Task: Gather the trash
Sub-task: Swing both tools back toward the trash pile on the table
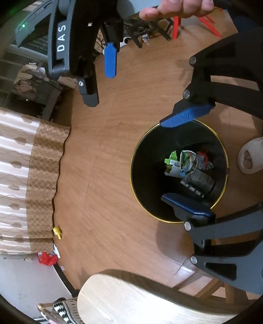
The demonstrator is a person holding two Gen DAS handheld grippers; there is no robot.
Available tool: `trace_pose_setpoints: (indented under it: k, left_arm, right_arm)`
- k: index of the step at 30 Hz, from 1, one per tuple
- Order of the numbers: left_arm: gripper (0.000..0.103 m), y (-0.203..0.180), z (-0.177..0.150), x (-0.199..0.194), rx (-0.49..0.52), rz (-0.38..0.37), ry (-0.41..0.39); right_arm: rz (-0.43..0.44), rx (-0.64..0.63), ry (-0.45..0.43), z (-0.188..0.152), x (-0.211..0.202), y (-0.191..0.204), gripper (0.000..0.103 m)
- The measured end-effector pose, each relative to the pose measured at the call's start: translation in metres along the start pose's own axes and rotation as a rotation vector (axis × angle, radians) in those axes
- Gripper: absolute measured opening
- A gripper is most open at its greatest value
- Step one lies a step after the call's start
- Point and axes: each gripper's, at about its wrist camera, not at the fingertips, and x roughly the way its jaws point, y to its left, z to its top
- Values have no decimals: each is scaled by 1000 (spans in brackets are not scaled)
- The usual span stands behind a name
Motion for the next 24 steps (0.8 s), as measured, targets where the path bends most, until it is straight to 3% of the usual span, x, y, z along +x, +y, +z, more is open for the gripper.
trace_pose_setpoints:
  k: [7,11,16,24]
  left_arm:
    - [86,18,0,-55,-37,30,-55]
    - [91,45,-5,-114,-72,92,-108]
    - [92,90,-28,-185,-140,228,-149]
    - [92,188,-95,-302,-315,495,-177]
  right_arm:
    - [45,-47,-29,-10,-17,26,77]
    - [109,-147,-26,-23,-28,72,78]
    - [176,-315,-17,-49,-40,151,78]
    - [316,-582,32,-123,-56,302,78]
